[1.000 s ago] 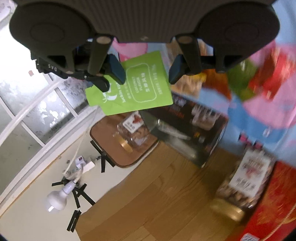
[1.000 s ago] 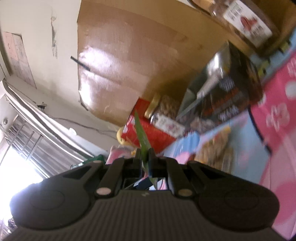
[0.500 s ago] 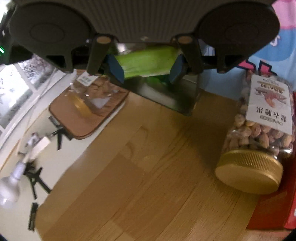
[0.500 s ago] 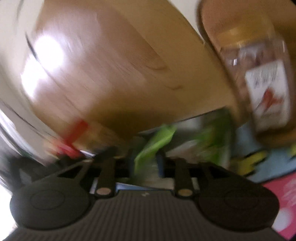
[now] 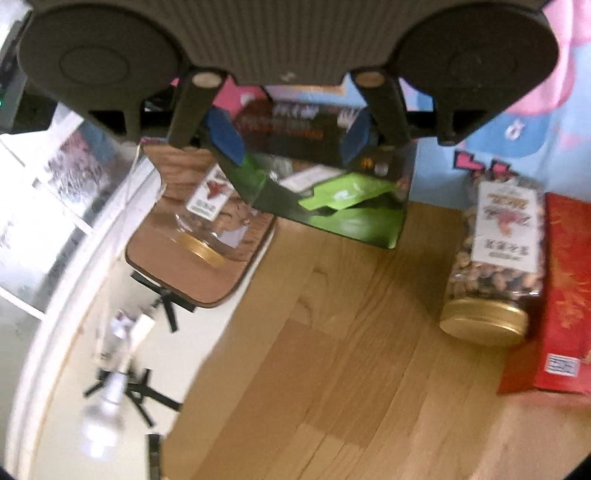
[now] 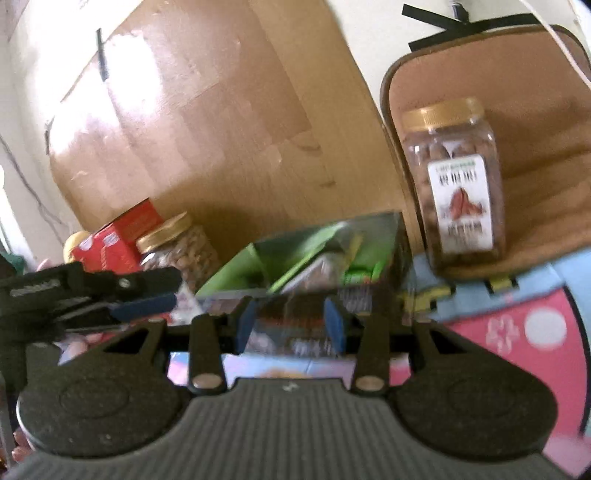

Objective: Organize snacks

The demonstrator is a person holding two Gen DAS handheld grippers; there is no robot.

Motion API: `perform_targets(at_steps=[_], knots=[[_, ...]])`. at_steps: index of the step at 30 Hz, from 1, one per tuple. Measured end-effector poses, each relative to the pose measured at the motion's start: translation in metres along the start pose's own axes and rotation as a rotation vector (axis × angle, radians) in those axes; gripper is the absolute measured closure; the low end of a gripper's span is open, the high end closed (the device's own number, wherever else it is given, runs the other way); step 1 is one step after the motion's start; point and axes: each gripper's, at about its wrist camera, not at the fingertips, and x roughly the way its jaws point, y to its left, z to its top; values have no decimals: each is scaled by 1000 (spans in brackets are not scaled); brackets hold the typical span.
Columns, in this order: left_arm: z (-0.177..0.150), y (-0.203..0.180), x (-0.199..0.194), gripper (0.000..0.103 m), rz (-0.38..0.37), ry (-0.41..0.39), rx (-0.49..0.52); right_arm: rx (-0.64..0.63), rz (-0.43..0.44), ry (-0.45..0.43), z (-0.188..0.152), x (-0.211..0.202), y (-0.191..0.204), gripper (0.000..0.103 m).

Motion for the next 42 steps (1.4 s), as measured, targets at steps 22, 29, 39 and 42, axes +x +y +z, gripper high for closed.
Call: perform_targets(at_steps=[22, 29, 39, 42], knots=[[-141, -9, -73, 41, 347, 104, 172, 50, 18, 123, -99, -49, 34, 58], [-143, -11, -72, 36, 378, 109, 186, 34, -8, 123, -101, -48, 37, 58], [-143, -17, -63, 23, 404, 138, 230, 62, -3, 116, -100, -49, 33, 58], [-144, -21, -58, 17, 418, 153, 254, 75, 0, 112, -99, -50, 31, 58]])
